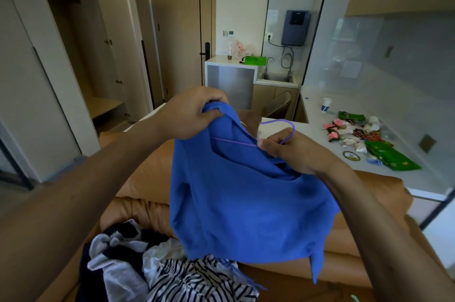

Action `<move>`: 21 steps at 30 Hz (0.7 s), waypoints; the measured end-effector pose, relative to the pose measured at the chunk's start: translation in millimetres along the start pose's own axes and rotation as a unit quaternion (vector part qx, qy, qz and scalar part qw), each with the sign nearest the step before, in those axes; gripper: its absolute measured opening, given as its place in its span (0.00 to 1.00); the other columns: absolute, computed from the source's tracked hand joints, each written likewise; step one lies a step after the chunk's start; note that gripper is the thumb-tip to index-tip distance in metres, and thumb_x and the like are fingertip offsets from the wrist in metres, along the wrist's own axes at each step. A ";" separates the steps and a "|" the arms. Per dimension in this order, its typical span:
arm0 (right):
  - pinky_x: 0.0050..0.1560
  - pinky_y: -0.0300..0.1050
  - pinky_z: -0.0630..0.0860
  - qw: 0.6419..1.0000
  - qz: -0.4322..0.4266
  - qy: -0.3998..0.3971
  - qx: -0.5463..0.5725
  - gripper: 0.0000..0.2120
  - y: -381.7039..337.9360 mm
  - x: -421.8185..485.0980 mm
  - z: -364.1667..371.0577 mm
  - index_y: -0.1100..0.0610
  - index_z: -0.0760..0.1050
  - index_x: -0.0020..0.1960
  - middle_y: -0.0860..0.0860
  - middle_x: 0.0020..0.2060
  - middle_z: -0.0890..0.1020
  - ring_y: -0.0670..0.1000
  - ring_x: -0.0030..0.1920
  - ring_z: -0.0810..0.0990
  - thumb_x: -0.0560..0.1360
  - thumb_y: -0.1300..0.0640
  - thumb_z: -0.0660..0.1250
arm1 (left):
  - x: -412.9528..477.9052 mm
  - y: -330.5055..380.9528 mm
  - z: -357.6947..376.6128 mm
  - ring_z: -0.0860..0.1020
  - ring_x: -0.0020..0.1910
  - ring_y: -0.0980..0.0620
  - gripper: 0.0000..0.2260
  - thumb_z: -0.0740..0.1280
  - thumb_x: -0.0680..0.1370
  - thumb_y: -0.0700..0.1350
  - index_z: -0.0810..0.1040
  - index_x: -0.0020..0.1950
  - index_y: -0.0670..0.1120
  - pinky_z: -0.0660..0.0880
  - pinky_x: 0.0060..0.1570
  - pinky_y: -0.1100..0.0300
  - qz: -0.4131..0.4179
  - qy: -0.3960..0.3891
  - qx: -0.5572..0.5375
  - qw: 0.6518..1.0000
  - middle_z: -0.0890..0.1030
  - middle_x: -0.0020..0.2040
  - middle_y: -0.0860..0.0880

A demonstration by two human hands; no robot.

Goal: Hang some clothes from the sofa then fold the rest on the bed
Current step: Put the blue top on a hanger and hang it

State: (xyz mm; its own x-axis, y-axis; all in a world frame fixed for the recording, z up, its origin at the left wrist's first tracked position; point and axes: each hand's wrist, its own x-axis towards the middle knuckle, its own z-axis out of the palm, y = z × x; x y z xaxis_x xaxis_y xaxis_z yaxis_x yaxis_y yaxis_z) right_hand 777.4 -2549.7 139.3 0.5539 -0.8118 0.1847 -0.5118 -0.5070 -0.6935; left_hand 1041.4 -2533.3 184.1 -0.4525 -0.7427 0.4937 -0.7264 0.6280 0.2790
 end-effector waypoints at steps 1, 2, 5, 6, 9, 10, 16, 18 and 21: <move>0.30 0.33 0.64 1.000 0.005 0.006 0.000 0.30 -2.2 -2.1 -2.1 0.41 0.73 0.23 0.38 0.20 0.70 0.40 0.24 0.68 0.84 0.53 0.61 | -2.2 -1.5 1.5 0.79 0.45 0.53 0.08 0.62 0.79 0.44 0.81 0.50 0.46 0.77 0.46 0.51 -0.005 0.003 0.000 1.000 0.82 0.45 0.52; 0.30 0.34 0.61 1.000 0.010 0.022 0.002 0.30 -3.3 -3.7 -4.0 0.44 0.72 0.22 0.40 0.19 0.68 0.41 0.23 0.66 0.84 0.52 0.62 | -4.8 -2.6 4.5 0.79 0.45 0.53 0.08 0.62 0.79 0.46 0.80 0.50 0.47 0.76 0.46 0.50 -0.011 -0.004 0.003 1.000 0.81 0.45 0.52; 0.32 0.42 0.60 0.997 0.010 0.077 0.026 0.27 -7.1 -7.5 -6.0 0.52 0.65 0.26 0.44 0.23 0.63 0.44 0.25 0.61 0.82 0.48 0.64 | -12.1 -1.3 20.8 0.76 0.43 0.56 0.10 0.61 0.81 0.56 0.78 0.50 0.52 0.73 0.45 0.56 -0.004 -0.066 0.051 0.997 0.78 0.44 0.56; 0.32 0.43 0.60 0.996 0.000 0.085 0.028 0.26 -10.0 -9.4 -6.4 0.53 0.64 0.27 0.46 0.24 0.63 0.46 0.26 0.61 0.81 0.48 0.65 | -14.4 -1.2 27.2 0.75 0.43 0.57 0.11 0.61 0.81 0.57 0.77 0.49 0.53 0.72 0.45 0.57 0.002 -0.078 0.072 0.994 0.78 0.43 0.56; 0.33 0.35 0.68 0.995 -0.014 0.091 0.041 0.15 -18.7 -16.5 -12.6 0.53 0.76 0.33 0.48 0.28 0.73 0.45 0.30 0.70 0.78 0.55 0.72 | -20.8 -5.3 35.3 0.73 0.41 0.55 0.12 0.58 0.82 0.56 0.77 0.46 0.52 0.70 0.43 0.55 0.012 -0.045 0.103 0.994 0.76 0.41 0.56; 0.36 0.33 0.71 0.995 -0.011 0.086 0.054 0.10 -19.7 -20.2 -16.8 0.54 0.80 0.37 0.48 0.32 0.77 0.44 0.33 0.74 0.76 0.61 0.73 | -23.1 -7.6 34.4 0.73 0.41 0.55 0.12 0.57 0.81 0.56 0.76 0.46 0.53 0.70 0.43 0.55 0.015 -0.024 0.111 0.993 0.76 0.41 0.57; 0.41 0.39 0.76 0.984 0.035 0.173 0.018 0.19 -1.6 -39.2 -44.1 0.57 0.80 0.45 0.50 0.39 0.79 0.44 0.39 0.77 0.67 0.79 0.68 | -33.0 -14.1 15.7 0.74 0.40 0.55 0.12 0.57 0.80 0.57 0.77 0.49 0.54 0.73 0.40 0.54 0.019 0.044 0.176 0.983 0.77 0.42 0.57; 0.41 0.44 0.76 0.974 0.063 0.215 -0.025 0.17 5.9 -43.2 -51.0 0.55 0.80 0.44 0.52 0.39 0.79 0.48 0.40 0.77 0.67 0.77 0.68 | -35.6 -16.5 9.0 0.72 0.40 0.56 0.14 0.56 0.80 0.58 0.78 0.50 0.54 0.68 0.37 0.59 0.023 0.057 0.198 0.978 0.77 0.42 0.57; 0.38 0.41 0.74 0.957 0.088 0.266 -0.076 0.16 15.2 -46.5 -53.3 0.54 0.76 0.40 0.51 0.38 0.79 0.50 0.38 0.76 0.67 0.75 0.65 | -39.1 -17.9 -2.4 0.73 0.40 0.56 0.13 0.57 0.79 0.58 0.77 0.49 0.54 0.62 0.35 0.66 0.011 0.083 0.215 0.973 0.79 0.43 0.56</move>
State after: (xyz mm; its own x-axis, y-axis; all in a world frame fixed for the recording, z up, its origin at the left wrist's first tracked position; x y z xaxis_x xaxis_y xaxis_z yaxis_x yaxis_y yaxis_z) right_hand 708.9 -2535.1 157.3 0.0584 -0.9003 0.4313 -0.6778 -0.3530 -0.6450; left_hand 1073.3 -2515.0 161.8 -0.4061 -0.6601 0.6320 -0.8833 0.4608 -0.0862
